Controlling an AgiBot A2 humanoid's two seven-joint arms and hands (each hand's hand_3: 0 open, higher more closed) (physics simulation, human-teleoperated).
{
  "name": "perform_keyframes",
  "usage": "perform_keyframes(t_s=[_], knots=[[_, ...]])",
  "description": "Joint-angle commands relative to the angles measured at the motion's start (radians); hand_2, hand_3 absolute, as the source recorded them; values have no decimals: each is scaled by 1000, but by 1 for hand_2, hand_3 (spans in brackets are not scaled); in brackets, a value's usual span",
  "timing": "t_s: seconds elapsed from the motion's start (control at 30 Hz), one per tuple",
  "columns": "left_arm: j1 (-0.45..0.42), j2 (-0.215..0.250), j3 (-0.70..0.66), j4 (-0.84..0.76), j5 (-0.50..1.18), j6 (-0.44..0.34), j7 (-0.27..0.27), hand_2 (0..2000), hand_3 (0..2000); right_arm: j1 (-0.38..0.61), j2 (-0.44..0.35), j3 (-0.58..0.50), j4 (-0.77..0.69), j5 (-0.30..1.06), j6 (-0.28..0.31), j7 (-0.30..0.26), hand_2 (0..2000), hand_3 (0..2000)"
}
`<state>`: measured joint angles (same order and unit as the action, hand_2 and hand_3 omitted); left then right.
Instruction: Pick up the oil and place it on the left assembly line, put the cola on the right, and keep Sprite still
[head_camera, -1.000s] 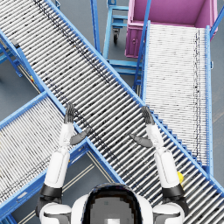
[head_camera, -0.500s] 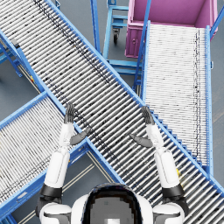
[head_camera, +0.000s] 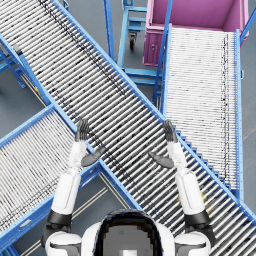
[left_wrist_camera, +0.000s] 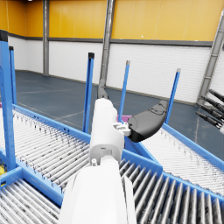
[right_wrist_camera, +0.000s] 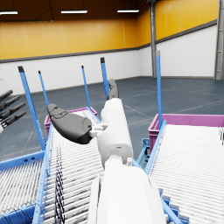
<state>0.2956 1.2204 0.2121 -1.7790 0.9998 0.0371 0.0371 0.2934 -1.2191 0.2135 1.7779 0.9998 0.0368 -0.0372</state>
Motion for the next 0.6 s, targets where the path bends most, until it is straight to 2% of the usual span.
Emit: perform_keyframes(t_s=[0.03,0.2,0.53,0.6], knots=[[25,15,-42,-5,0,-11,-10,0,0,25,-16,-25,2,0,-10,11,0,0],[51,37,-125,-32,0,-32,-32,0,0,62,-48,-66,31,0,-32,32,0,0],[89,65,-220,-47,0,-37,-37,0,0,124,-92,-134,58,0,-37,37,0,0],[102,69,-244,-47,88,-37,-37,0,0,133,-98,-151,60,43,-37,37,0,0]])
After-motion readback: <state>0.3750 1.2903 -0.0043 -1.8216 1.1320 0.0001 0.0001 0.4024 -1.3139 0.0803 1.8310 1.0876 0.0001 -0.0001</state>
